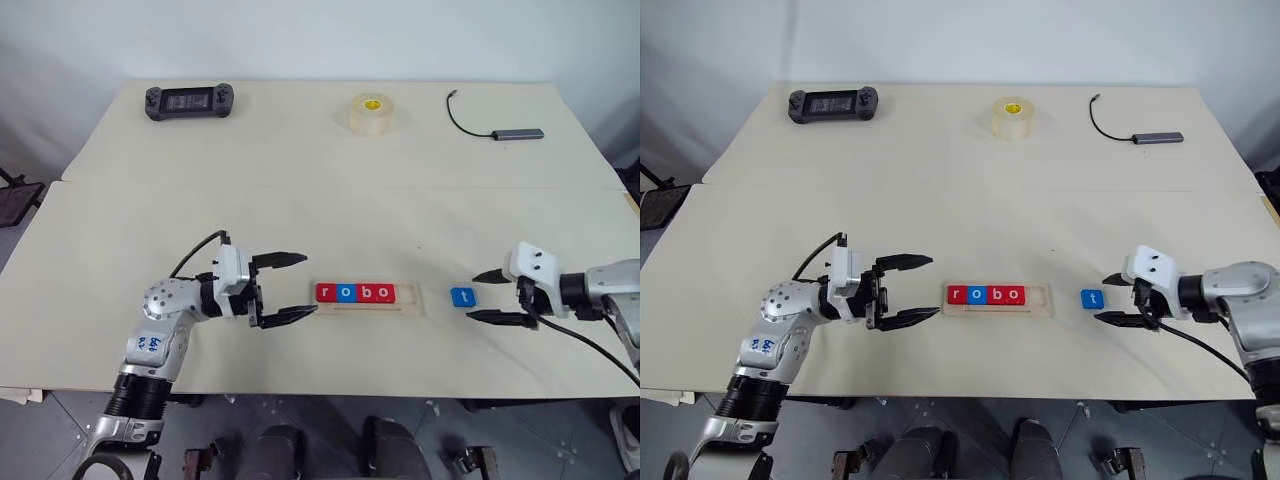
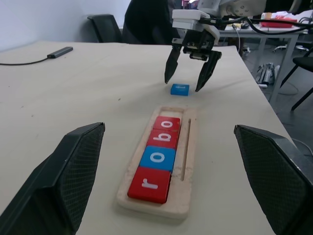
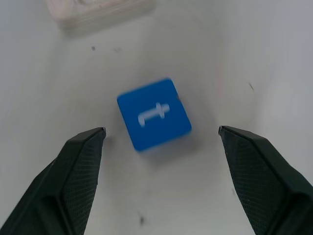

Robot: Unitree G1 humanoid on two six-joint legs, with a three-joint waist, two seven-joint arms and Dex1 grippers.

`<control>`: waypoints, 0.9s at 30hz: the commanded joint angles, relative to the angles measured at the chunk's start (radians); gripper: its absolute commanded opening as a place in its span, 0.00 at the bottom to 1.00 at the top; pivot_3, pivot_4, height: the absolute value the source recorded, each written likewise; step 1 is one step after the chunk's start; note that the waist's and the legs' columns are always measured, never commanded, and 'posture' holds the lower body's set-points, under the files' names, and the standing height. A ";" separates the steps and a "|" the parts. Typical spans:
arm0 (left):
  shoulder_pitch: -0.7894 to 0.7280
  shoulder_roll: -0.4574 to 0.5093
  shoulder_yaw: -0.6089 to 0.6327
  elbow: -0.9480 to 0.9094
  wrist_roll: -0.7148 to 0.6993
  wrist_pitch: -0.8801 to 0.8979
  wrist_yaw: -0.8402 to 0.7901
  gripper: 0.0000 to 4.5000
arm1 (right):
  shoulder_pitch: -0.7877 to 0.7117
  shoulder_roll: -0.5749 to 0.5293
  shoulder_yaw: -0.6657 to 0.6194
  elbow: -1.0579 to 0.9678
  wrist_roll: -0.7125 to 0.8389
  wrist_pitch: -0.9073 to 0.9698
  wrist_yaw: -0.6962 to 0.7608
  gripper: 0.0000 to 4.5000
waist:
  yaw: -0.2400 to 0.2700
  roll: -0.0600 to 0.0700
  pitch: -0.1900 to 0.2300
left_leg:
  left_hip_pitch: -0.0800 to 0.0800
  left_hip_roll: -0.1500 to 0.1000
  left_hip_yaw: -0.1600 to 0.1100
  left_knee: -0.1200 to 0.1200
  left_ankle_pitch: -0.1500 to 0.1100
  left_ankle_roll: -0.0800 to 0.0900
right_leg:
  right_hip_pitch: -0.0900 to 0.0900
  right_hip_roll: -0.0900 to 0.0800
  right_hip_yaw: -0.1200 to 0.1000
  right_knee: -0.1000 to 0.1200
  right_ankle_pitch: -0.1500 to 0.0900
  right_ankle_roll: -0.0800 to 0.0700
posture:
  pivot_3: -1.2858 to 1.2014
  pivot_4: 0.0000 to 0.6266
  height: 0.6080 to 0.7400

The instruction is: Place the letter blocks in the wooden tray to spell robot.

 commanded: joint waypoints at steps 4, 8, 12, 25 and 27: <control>0.017 0.013 0.013 -0.061 -0.010 -0.007 0.013 1.00 | -0.037 0.027 0.013 0.029 -0.020 -0.041 0.016 0.42 | 0.000 0.000 0.000 | 0.000 0.000 0.000 0.000 0.000 0.000 | 0.001 0.000 0.000 0.000 0.000 0.000 | 0.52 0.24 1.00; 0.019 0.014 0.015 -0.063 -0.008 -0.007 0.017 1.00 | -0.065 0.015 0.014 -0.013 -0.009 -0.038 0.058 0.32 | 0.000 0.000 0.000 | 0.000 0.000 0.000 0.001 0.000 -0.001 | 0.000 0.000 0.000 0.000 0.000 0.000 | 0.52 0.24 1.00; 0.017 0.013 0.014 -0.060 -0.007 -0.012 0.022 1.00 | -0.120 0.024 0.032 -0.110 0.016 0.037 0.094 0.32 | -0.003 0.000 0.000 | 0.000 0.000 0.000 0.001 0.000 -0.001 | 0.000 0.000 0.000 0.000 0.000 0.000 | 0.52 0.24 1.00; 0.043 0.011 0.014 -0.092 -0.010 -0.001 0.046 1.00 | -0.207 0.163 0.171 -0.170 -0.033 0.125 0.075 0.32 | -0.001 0.000 0.000 | -0.001 0.000 -0.002 0.000 0.000 -0.002 | -0.001 0.000 -0.001 0.000 0.000 0.000 | 0.52 0.24 1.00; 0.047 0.013 0.015 -0.098 -0.012 0.001 0.051 1.00 | -0.206 0.165 0.178 -0.163 -0.038 0.123 0.081 0.32 | -0.001 0.000 0.000 | -0.001 0.000 -0.002 0.000 0.000 -0.002 | -0.001 0.000 -0.001 0.000 0.000 0.000 | 0.52 0.24 1.00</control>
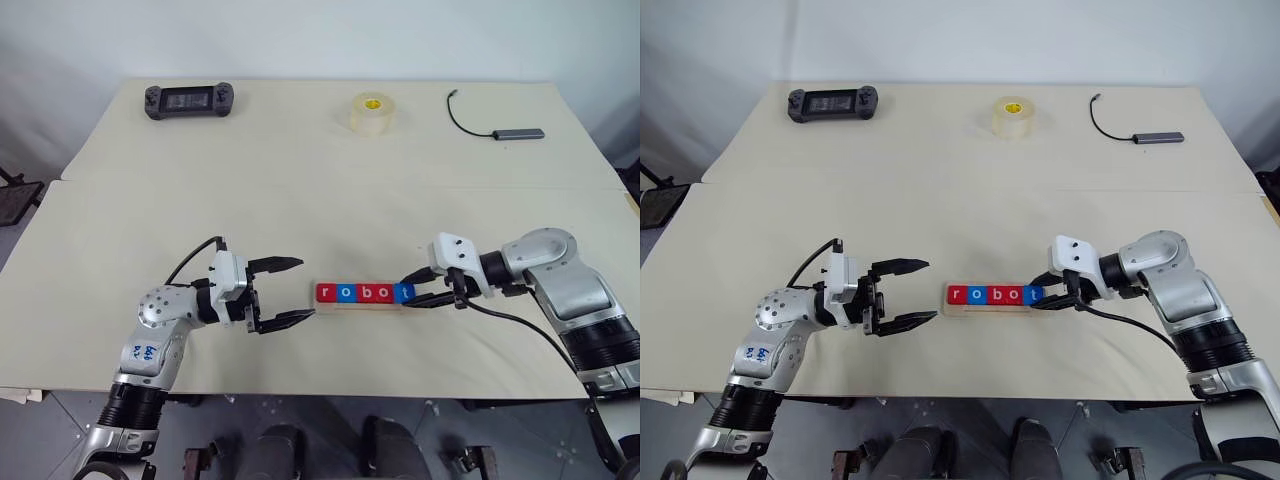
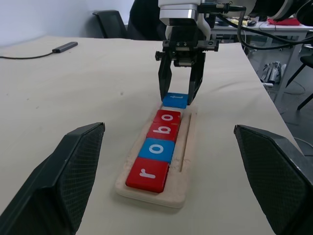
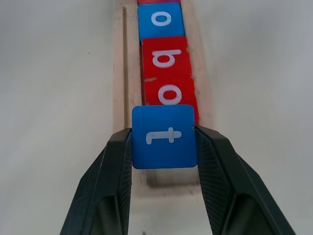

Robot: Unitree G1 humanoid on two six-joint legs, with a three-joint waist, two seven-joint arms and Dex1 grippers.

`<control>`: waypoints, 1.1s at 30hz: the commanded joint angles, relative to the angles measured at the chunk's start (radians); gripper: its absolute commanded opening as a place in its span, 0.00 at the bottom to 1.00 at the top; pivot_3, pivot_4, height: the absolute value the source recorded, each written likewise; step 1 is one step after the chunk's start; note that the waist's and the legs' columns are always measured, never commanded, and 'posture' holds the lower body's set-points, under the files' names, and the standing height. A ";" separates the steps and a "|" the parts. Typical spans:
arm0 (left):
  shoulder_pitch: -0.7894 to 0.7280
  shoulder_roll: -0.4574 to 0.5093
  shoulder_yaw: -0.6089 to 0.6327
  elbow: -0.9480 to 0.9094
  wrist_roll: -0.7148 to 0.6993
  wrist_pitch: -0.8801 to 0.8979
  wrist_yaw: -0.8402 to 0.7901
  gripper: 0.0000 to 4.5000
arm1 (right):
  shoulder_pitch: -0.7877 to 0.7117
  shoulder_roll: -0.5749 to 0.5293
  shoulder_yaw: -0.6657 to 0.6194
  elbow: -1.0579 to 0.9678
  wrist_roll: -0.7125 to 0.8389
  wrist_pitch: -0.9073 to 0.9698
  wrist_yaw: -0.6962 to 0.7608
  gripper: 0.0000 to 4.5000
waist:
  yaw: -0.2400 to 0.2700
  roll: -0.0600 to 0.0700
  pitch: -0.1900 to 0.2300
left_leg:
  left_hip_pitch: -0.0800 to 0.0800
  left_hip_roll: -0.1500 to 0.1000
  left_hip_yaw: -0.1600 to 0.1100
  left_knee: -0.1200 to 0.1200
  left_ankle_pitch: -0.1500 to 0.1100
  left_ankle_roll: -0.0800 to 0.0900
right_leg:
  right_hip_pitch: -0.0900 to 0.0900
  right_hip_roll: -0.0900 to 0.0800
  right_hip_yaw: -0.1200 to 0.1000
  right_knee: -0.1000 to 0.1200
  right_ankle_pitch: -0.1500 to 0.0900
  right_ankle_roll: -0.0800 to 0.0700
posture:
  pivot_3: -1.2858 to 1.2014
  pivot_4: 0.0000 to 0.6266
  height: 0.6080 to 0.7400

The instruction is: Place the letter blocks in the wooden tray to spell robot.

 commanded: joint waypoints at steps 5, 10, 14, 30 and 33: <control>0.024 0.012 0.019 -0.072 -0.015 0.003 0.020 1.00 | -0.024 -0.005 -0.003 0.021 -0.022 -0.010 0.002 0.71 | -0.005 0.000 0.000 | 0.000 0.000 0.000 0.000 0.000 0.000 | 0.000 0.000 0.000 0.000 0.000 0.000 | 0.52 0.24 1.00; 0.022 0.011 0.016 -0.071 -0.015 0.003 0.024 1.00 | -0.033 -0.009 -0.008 0.026 -0.024 -0.012 0.006 0.99 | -0.007 0.000 0.000 | 0.000 0.000 0.000 0.000 0.000 0.000 | 0.000 0.000 0.000 0.000 0.000 0.000 | 0.52 0.24 1.00; 0.018 0.009 0.015 -0.067 -0.015 0.001 0.024 1.00 | -0.039 -0.020 -0.049 -0.008 0.015 0.008 0.010 0.99 | -0.007 0.000 0.000 | 0.000 0.000 0.000 0.000 0.000 0.000 | 0.000 0.000 0.000 0.000 0.000 0.000 | 0.52 0.24 1.00; 0.028 0.019 0.022 -0.075 -0.015 0.007 0.028 1.00 | 0.091 -0.064 -0.084 -0.082 0.050 0.041 -0.006 0.09 | -0.007 0.000 0.000 | 0.000 0.000 0.000 0.000 0.000 0.000 | 0.000 0.000 0.000 0.000 0.000 0.000 | 0.52 0.24 1.00; 0.026 0.019 0.020 -0.076 -0.015 0.008 0.028 1.00 | 0.102 -0.053 -0.062 -0.069 0.024 0.021 -0.021 0.01 | -0.007 0.000 0.000 | 0.000 0.000 0.000 0.000 0.000 0.000 | 0.000 0.000 0.000 0.000 0.000 0.000 | 0.52 0.24 1.00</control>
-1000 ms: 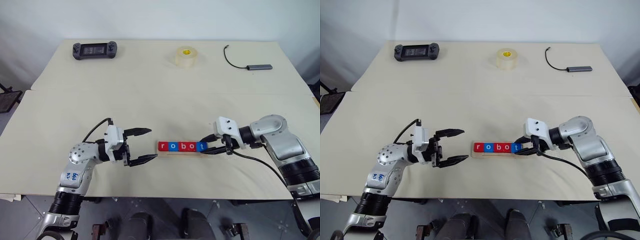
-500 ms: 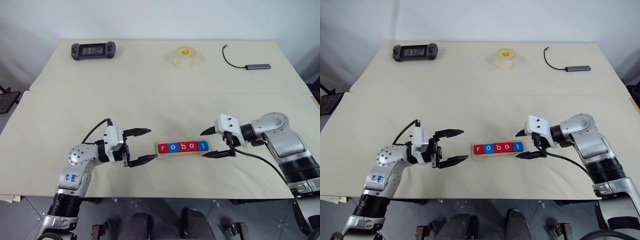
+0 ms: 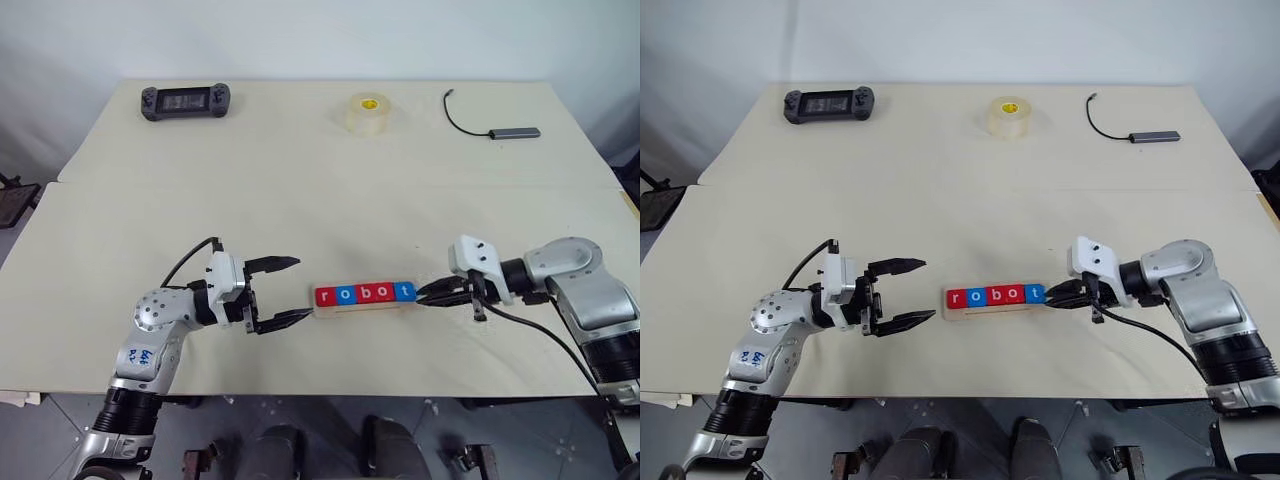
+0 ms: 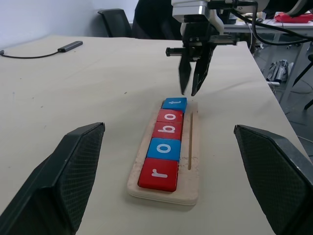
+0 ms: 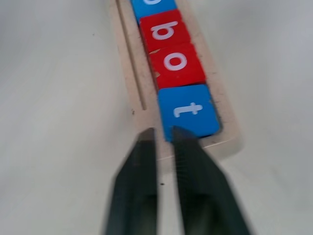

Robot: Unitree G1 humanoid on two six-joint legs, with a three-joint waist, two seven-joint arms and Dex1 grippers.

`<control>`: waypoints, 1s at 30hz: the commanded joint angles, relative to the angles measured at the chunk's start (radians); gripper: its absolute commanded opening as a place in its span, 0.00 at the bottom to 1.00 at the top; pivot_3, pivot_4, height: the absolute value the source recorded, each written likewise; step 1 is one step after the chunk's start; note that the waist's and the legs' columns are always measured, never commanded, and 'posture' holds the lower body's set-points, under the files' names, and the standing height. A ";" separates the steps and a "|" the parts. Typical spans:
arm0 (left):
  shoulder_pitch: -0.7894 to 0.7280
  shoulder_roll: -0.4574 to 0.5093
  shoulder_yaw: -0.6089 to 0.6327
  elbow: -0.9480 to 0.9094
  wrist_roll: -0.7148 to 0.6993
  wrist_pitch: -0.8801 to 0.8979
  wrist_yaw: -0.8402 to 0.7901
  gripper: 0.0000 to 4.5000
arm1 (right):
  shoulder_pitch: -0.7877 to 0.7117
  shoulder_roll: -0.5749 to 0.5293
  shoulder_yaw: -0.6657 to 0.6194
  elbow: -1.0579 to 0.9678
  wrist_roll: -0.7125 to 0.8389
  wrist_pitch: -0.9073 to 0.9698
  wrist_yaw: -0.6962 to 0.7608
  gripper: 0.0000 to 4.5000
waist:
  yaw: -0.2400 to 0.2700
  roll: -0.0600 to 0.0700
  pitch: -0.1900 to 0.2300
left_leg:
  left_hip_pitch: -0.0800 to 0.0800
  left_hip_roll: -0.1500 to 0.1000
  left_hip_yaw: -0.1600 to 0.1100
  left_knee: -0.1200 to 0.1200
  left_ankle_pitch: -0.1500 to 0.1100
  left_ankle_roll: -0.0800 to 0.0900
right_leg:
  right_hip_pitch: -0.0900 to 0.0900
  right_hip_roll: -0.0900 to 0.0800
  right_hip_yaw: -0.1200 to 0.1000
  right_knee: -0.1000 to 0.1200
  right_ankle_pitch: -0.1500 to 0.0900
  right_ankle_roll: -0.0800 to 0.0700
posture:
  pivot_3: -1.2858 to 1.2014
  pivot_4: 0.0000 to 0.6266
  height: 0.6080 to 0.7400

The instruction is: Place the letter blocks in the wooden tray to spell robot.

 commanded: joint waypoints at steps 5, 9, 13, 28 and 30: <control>-0.003 0.007 0.013 -0.043 -0.013 -0.002 0.003 1.00 | -0.017 0.043 0.009 0.015 -0.027 -0.028 -0.054 0.01 | -0.001 0.000 0.000 | 0.000 0.000 0.000 0.000 0.000 0.000 | 0.000 0.000 0.000 0.000 0.000 0.000 | 0.52 0.24 1.00; -0.005 0.010 0.016 -0.042 -0.013 -0.001 0.004 1.00 | -0.010 0.036 -0.003 -0.015 -0.005 0.000 -0.045 0.01 | 0.000 0.000 0.000 | 0.000 0.000 0.000 0.000 0.000 0.000 | 0.000 0.000 0.000 0.000 0.000 0.000 | 0.52 0.24 1.00; -0.002 0.015 0.020 -0.043 -0.014 -0.002 0.005 1.00 | 0.012 0.005 -0.039 -0.059 0.039 0.040 -0.027 0.01 | 0.001 0.000 0.000 | 0.000 0.000 0.000 0.000 0.000 0.000 | 0.000 0.000 0.000 0.000 0.000 0.000 | 0.52 0.24 1.00; 0.011 0.043 0.033 -0.024 -0.009 -0.004 -0.016 1.00 | 0.088 0.061 -0.130 0.125 -0.008 -0.174 -0.184 0.01 | 0.004 0.000 0.000 | 0.001 0.000 0.001 0.000 0.000 0.000 | 0.000 0.000 0.000 0.001 0.000 0.000 | 0.52 0.24 1.00; 0.009 0.043 0.032 -0.024 -0.009 -0.003 -0.016 1.00 | 0.094 0.066 -0.118 0.103 -0.002 -0.156 -0.169 0.01 | 0.001 0.000 0.000 | 0.001 0.000 0.001 0.000 0.000 0.000 | 0.000 0.000 0.000 0.001 0.000 0.000 | 0.52 0.24 1.00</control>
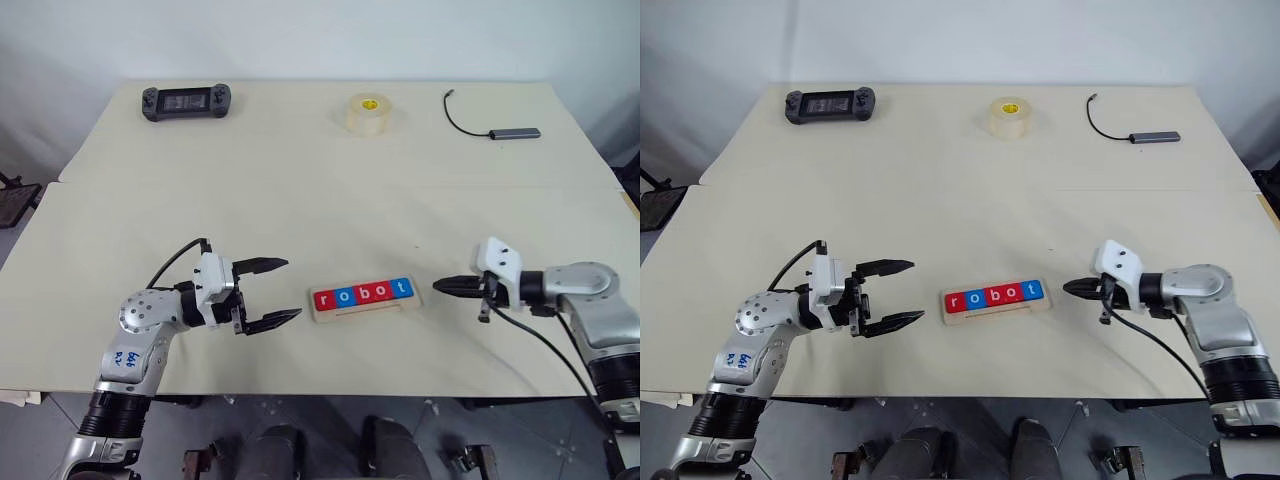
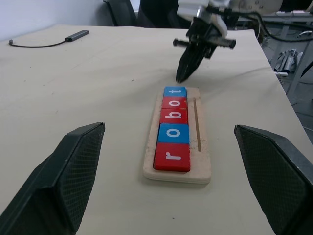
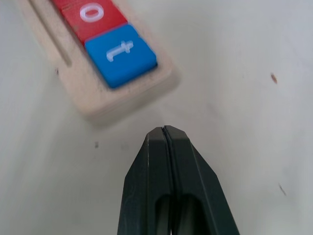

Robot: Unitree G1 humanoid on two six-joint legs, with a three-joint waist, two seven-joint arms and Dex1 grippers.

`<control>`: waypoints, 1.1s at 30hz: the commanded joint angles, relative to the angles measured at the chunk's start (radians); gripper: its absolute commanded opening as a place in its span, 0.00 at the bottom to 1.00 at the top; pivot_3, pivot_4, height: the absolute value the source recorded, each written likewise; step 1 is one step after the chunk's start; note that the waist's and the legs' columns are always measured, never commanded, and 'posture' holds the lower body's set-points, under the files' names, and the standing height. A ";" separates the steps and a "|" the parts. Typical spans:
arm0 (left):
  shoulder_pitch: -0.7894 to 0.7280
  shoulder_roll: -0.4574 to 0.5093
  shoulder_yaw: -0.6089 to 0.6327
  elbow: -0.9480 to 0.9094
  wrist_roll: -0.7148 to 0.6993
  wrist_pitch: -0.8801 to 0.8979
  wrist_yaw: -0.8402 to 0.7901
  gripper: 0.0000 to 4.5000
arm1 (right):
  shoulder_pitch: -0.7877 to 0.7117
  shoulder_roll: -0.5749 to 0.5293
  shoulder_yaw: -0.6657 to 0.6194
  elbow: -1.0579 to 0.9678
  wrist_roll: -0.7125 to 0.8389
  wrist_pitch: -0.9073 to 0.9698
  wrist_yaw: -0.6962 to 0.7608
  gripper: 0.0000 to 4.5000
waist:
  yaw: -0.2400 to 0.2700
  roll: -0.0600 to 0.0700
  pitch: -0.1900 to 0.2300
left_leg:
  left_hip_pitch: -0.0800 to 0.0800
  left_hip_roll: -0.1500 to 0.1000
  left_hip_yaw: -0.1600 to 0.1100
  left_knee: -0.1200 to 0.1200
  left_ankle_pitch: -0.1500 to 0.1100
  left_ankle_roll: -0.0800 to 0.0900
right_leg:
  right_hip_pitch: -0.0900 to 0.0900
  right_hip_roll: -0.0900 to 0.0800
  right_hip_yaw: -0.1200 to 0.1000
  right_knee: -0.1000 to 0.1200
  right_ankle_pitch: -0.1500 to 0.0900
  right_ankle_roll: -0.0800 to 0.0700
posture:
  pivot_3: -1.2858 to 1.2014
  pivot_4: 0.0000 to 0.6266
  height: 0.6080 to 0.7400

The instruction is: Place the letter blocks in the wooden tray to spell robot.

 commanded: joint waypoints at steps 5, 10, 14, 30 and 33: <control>-0.002 0.004 0.004 -0.028 -0.011 -0.003 -0.007 1.00 | 0.056 -0.040 0.027 -0.144 0.035 0.097 0.075 0.01 | -0.003 0.000 0.000 | 0.000 0.000 0.000 0.000 0.000 0.000 | 0.000 0.000 0.000 0.000 0.000 0.000 | 0.52 0.24 1.00; -0.004 0.003 0.002 -0.016 -0.010 -0.006 -0.014 1.00 | 0.099 -0.062 0.009 -0.201 0.054 0.132 0.073 0.01 | 0.005 0.000 0.000 | 0.000 0.000 -0.001 0.000 0.000 0.000 | 0.001 0.000 0.000 -0.001 0.000 0.000 | 0.52 0.24 1.00; -0.014 -0.002 -0.003 -0.007 -0.008 -0.005 -0.018 1.00 | 0.119 -0.077 -0.012 -0.220 0.066 0.148 0.063 0.01 | 0.008 0.000 0.000 | 0.000 0.000 -0.001 0.000 0.000 0.000 | 0.001 0.000 0.000 -0.001 0.000 0.000 | 0.52 0.24 1.00; 0.009 0.138 0.086 0.080 0.012 -0.041 -0.079 1.00 | 0.247 -0.112 -0.341 -0.252 0.332 0.004 0.201 0.88 | 0.018 0.000 0.000 | 0.000 0.000 0.000 0.000 0.000 0.000 | 0.001 0.000 0.000 -0.001 0.000 0.000 | 0.52 0.24 1.00; -0.005 0.133 0.106 0.103 0.012 -0.048 -0.047 1.00 | 0.241 -0.115 -0.343 -0.249 0.360 0.042 0.191 0.99 | 0.018 0.000 0.000 | 0.000 0.000 0.000 0.000 0.000 0.000 | 0.001 0.000 0.000 -0.001 0.000 0.000 | 0.52 0.24 1.00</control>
